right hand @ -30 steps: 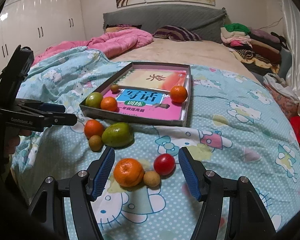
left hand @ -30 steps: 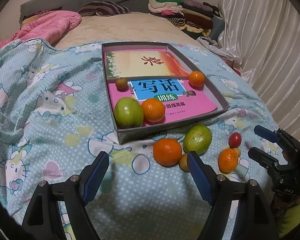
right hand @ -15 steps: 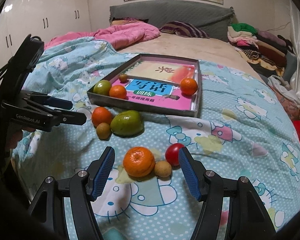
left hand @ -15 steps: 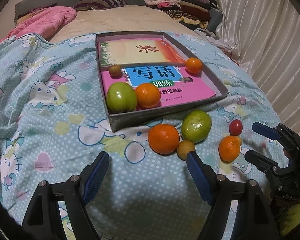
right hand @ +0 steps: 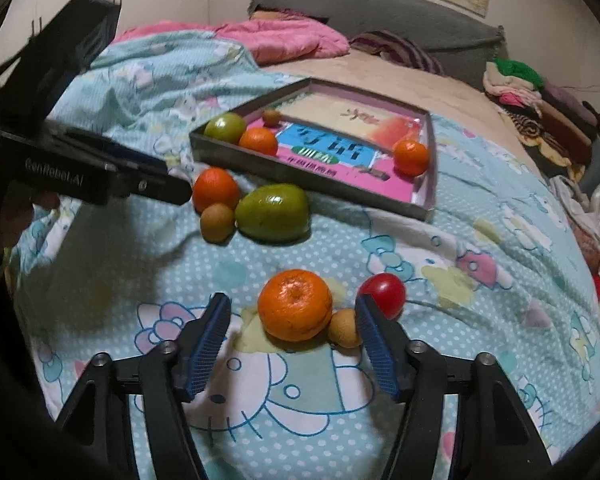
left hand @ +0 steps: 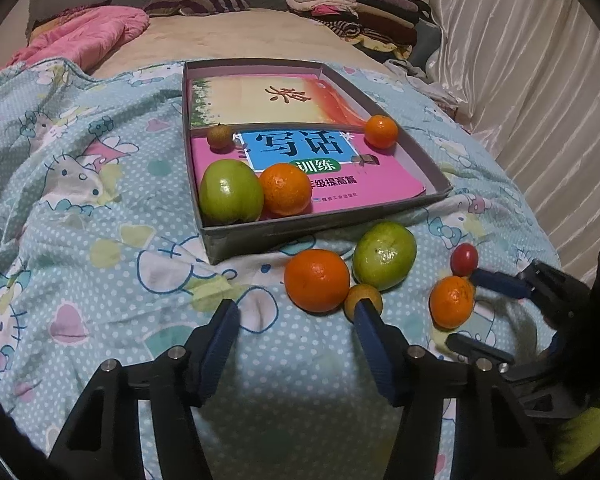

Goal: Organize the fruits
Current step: 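Grasp an orange with the right tool while the left tool grasps another orange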

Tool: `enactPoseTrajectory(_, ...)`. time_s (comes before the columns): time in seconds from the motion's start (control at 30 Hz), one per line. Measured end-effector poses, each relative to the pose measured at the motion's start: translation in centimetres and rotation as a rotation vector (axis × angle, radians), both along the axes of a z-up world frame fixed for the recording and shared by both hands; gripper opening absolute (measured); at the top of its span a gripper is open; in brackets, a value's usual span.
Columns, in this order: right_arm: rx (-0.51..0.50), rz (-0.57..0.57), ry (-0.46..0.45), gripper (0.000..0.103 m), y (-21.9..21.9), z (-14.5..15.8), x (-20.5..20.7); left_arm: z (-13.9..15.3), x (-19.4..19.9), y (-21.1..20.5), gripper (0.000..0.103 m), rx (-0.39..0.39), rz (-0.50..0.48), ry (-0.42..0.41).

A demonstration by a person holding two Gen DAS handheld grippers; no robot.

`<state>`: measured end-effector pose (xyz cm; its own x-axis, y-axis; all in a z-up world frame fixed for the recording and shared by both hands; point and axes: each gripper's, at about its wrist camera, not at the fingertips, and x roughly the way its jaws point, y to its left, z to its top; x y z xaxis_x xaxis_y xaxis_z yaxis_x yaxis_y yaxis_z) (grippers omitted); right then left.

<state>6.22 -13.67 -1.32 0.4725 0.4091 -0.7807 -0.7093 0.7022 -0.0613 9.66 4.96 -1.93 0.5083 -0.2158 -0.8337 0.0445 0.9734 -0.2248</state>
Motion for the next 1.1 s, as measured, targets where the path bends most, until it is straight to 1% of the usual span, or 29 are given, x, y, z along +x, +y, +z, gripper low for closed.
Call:
enactPoseTrajectory(0.13,-0.045,0.047,-0.021,0.052,0.8,-0.6,0.3,-0.1,0.4,0.2,0.058,-0.017,0.003,0.001)
enactPoseTrajectory(0.2,-0.084,0.050,-0.028,0.049,1.2,-1.2,0.5,-0.3,0.7,0.4,0.055,-0.023,0.009,0.003)
enactPoseTrajectory(0.27,-0.099,0.056,-0.034,0.044,1.3,-1.5,0.7,-0.5,1.0,0.5,0.054,-0.031,0.011,0.008)
enactPoseTrajectory(0.37,-0.097,0.056,-0.026,0.043,1.3,-1.6,1.1,-0.9,1.5,0.5,0.053,-0.047,0.008,0.018)
enactPoseTrajectory(0.63,-0.042,0.027,-0.005,0.043,0.8,-1.0,1.3,-1.2,2.5,0.0,0.052,-0.072,-0.015,0.029)
enactPoseTrajectory(0.8,-0.004,0.013,-0.005,0.043,0.5,-0.4,1.3,-1.5,3.3,-0.3,0.046,-0.103,-0.037,0.044)
enactPoseTrajectory(0.9,0.023,-0.001,0.000,0.043,0.2,-0.1,1.4,-2.0,3.7,-0.5,0.045,-0.122,-0.041,0.062)
enactPoseTrajectory(1.0,0.035,-0.013,0.000,0.043,0.1,0.1,1.5,-2.1,3.9,-0.7,0.045,-0.122,-0.047,0.066)
enactPoseTrajectory(1.1,0.063,-0.026,0.006,0.043,-0.2,0.5,1.6,-2.2,4.0,-0.8,0.039,-0.134,-0.053,0.063)
